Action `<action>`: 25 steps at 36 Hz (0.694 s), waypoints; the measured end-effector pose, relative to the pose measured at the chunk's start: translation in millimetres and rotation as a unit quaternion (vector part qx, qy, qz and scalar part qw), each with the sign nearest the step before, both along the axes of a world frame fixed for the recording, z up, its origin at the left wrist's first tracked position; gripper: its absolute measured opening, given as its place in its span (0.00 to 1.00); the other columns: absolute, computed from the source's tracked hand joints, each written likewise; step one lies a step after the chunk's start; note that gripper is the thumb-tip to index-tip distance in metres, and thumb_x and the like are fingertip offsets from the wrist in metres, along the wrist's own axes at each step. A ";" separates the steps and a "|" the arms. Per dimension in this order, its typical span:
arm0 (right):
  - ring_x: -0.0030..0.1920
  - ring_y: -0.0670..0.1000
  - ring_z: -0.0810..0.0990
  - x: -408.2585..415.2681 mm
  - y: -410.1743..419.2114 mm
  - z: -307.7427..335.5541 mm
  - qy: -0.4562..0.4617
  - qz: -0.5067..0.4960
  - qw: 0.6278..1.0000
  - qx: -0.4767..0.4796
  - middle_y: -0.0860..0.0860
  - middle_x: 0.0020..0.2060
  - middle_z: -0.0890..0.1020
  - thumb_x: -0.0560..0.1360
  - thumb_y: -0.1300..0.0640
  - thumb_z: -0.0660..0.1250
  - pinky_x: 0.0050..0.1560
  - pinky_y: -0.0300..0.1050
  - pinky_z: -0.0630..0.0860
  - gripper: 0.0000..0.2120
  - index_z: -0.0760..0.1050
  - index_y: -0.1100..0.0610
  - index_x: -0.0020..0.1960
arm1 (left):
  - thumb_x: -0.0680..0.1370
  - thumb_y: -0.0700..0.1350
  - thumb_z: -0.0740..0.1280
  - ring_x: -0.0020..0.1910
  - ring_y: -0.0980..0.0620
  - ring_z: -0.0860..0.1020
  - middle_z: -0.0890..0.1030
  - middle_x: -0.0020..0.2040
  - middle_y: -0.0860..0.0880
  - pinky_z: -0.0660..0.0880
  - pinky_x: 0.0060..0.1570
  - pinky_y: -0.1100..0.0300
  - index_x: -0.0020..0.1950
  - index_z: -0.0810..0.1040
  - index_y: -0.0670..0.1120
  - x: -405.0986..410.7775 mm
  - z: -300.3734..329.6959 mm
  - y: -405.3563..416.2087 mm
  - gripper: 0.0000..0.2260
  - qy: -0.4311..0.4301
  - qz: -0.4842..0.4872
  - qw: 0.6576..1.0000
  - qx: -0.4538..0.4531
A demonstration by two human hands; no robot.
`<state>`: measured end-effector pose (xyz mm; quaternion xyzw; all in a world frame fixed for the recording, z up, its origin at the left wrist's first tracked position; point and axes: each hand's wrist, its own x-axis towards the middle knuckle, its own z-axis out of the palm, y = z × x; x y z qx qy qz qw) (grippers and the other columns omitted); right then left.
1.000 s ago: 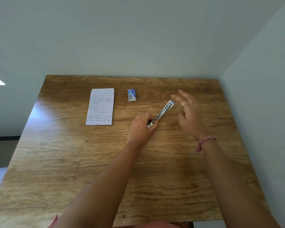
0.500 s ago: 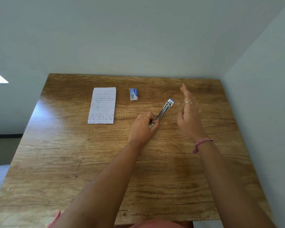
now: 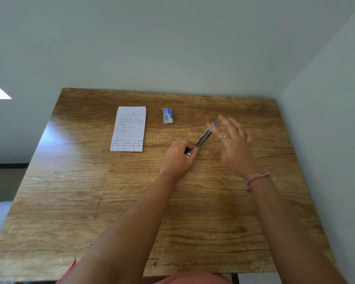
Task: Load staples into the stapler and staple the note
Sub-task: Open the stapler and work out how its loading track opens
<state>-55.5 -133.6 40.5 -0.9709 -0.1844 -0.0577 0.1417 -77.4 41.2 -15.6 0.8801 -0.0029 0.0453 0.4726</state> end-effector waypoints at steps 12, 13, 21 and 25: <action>0.78 0.50 0.51 -1.5 3.3 6.2 0.004 -0.017 0.994 0.103 0.48 0.79 0.54 0.70 0.74 0.58 0.73 0.62 0.49 0.43 0.52 0.45 0.78 | 0.76 0.47 0.70 0.49 0.54 0.77 0.79 0.47 0.59 0.76 0.48 0.57 0.41 0.76 0.50 1.1 -1.4 -0.1 0.05 0.012 0.003 1.000 -0.018; 0.77 0.49 0.53 -3.0 4.4 5.7 -0.010 -0.032 0.988 0.152 0.49 0.78 0.56 0.69 0.75 0.57 0.74 0.62 0.50 0.45 0.49 0.46 0.79 | 0.75 0.47 0.70 0.48 0.54 0.77 0.78 0.47 0.60 0.76 0.47 0.57 0.41 0.76 0.50 1.0 -1.1 0.3 0.05 0.012 0.003 1.000 -0.018; 0.78 0.51 0.41 -1.3 2.1 1.9 0.031 0.006 0.999 0.029 0.46 0.79 0.43 0.70 0.74 0.57 0.73 0.62 0.43 0.47 0.47 0.37 0.77 | 0.75 0.45 0.70 0.48 0.54 0.78 0.80 0.47 0.57 0.75 0.47 0.58 0.42 0.77 0.47 0.9 -0.9 -0.4 0.04 0.007 0.009 1.000 -0.028; 0.78 0.49 0.50 -0.2 1.2 3.3 -0.052 -0.015 0.973 0.222 0.51 0.78 0.53 0.69 0.77 0.56 0.76 0.63 0.53 0.46 0.46 0.50 0.79 | 0.75 0.46 0.70 0.47 0.55 0.78 0.82 0.49 0.53 0.76 0.46 0.59 0.41 0.76 0.50 0.4 -0.3 -0.4 0.05 0.013 0.014 0.999 -0.034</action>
